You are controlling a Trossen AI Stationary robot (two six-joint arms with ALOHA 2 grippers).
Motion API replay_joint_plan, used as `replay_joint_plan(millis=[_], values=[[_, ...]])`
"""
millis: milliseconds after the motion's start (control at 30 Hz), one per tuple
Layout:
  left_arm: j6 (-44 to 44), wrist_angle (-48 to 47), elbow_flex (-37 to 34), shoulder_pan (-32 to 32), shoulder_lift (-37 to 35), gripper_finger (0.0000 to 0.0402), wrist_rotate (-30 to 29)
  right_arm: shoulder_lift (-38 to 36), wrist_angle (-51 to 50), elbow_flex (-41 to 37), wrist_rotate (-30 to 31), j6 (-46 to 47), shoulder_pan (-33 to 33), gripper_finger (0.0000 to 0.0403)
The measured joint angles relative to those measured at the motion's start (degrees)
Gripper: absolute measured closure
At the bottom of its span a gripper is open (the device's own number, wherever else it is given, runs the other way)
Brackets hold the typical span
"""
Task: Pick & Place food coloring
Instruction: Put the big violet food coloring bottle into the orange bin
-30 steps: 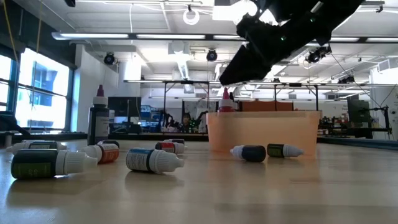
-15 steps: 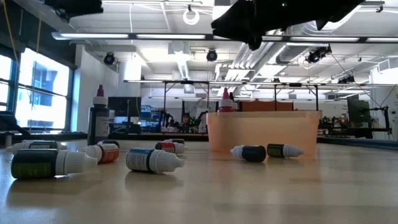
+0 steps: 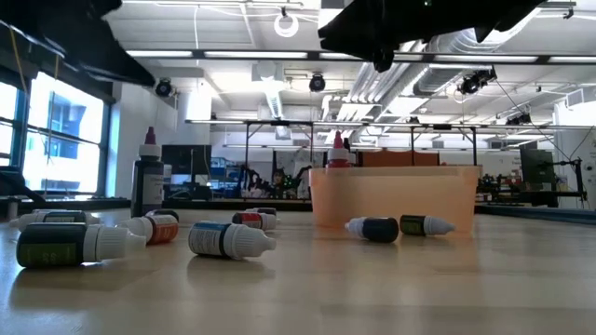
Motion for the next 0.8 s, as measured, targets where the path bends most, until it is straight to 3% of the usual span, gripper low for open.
replay_joint_plan(millis=[533,800], values=[[-15.4,3.8,-1.1,0.0,16.6,0.0253,1.2,0.0,0.0,0.0,0.0,0.2,0.0,0.0279],[-18.8,3.7,-1.1,0.0,19.2,0.0253,3.0,0.0,0.0,0.0,0.0,0.3,0.0,0.0279]])
